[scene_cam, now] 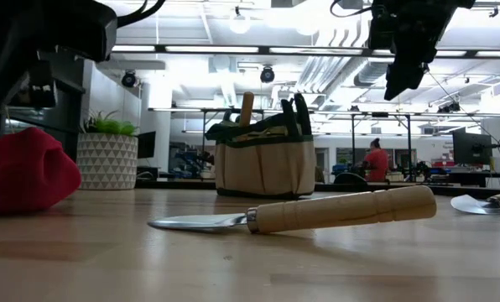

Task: Pick & Place Garden tools in Gardening bag
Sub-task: Put the gloves into the gardening bag

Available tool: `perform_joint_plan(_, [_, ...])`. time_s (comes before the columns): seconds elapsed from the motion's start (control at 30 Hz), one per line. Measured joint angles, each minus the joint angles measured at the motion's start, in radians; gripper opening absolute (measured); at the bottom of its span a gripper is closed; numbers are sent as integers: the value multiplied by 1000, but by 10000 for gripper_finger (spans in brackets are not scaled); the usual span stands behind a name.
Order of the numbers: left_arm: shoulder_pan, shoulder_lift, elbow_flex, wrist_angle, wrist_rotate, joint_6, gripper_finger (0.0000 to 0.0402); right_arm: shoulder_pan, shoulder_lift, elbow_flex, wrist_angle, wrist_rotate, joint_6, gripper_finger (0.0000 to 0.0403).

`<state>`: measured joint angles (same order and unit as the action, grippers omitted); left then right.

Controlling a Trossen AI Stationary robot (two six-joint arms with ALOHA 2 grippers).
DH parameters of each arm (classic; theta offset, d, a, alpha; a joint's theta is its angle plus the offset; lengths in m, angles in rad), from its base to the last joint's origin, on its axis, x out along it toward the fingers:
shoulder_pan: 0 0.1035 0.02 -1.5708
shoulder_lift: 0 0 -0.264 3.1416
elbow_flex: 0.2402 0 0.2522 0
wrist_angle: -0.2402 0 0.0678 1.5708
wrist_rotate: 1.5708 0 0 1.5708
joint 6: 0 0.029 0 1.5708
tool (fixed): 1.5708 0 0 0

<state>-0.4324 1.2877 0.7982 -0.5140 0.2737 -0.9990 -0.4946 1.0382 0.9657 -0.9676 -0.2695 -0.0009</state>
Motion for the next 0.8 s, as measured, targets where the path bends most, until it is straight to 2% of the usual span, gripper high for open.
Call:
perform_joint_plan(0.23, [0, 0, 0, 70, 70, -75, 201, 0, 0, 0, -1, -2, -14, 181])
perform_joint_plan(0.33, [0, 0, 0, 70, 101, -114, 227, 0, 0, 0, -1, -2, -27, 181])
perform_joint_plan(0.5, [1, 0, 1, 68, 113, -184, 233, 0, 0, 0, -1, -2, -30, 181])
perform_joint_plan(0.63, [0, -1, 55, -26, 106, -178, 234, 0, 0, 0, -1, -2, -31, 181])
perform_joint_plan(0.8, [0, -1, 178, -286, -42, -94, 234, 0, 0, 0, -5, -2, -30, 181])
